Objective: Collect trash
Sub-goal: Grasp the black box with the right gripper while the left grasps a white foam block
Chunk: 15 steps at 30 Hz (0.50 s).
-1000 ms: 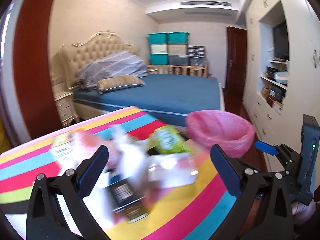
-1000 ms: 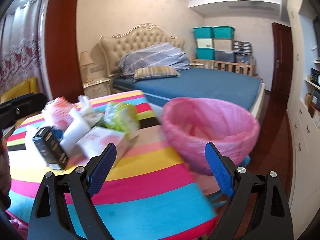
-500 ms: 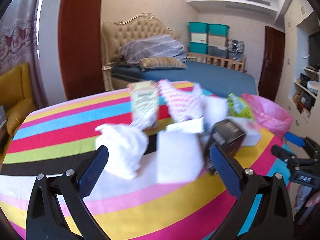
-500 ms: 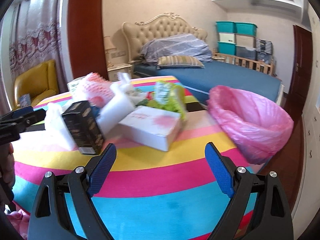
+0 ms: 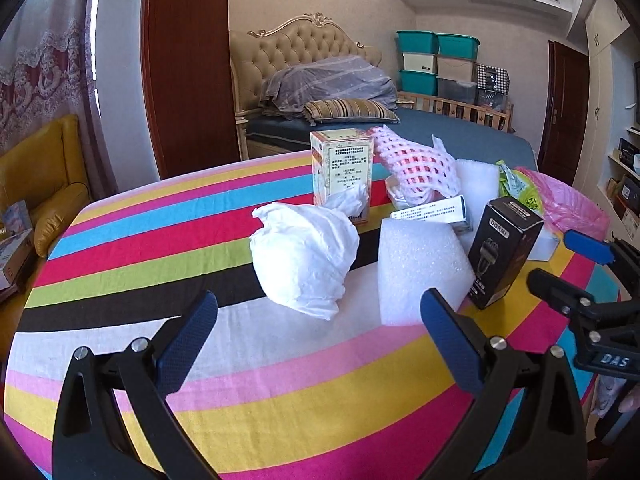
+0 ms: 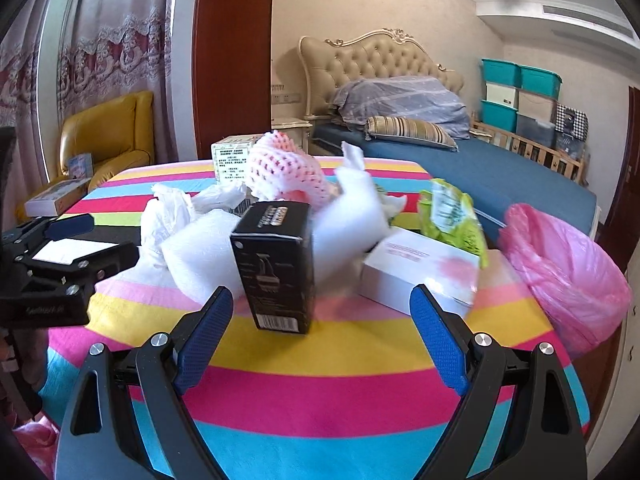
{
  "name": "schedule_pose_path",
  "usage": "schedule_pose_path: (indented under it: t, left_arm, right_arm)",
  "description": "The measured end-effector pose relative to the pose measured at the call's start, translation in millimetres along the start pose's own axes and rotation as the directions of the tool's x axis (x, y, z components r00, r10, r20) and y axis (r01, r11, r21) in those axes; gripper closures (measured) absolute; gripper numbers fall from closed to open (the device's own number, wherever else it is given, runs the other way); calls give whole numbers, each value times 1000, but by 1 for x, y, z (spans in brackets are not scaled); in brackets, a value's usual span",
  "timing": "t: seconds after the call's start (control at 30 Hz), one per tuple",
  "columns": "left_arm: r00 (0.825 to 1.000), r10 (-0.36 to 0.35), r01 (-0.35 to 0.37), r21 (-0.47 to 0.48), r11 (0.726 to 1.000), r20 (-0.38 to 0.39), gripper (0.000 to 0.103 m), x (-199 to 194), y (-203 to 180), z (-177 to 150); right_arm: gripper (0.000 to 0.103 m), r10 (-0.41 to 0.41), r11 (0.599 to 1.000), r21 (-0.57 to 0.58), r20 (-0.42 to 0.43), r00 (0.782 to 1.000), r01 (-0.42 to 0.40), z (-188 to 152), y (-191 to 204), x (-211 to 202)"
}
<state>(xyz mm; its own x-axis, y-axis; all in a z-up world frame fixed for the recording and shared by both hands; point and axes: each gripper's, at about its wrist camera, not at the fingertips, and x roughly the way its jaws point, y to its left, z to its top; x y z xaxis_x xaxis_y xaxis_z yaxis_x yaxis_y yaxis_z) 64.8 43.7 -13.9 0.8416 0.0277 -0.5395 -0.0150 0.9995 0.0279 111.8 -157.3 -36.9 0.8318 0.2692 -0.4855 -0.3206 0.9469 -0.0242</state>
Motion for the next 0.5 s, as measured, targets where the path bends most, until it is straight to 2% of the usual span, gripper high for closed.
schedule_pose_path:
  t: [0.33,0.4,0.5]
  left_arm:
    - [1000,-22,22,-27,999,-8,5,2,9,2]
    - [1000,-27,26,-16,1000,-10,5,2,5,2]
    - [999,-47,47,-8,999,-18,5,4,-1,3]
  right_arm:
    - [26,-6,1000,-14,-39,999,6,8,11,23]
    - [33,1,1000,-15,-58,998,-2,7,10,27]
    - [52,40,999,-23,-64,997,-42,6,11,28]
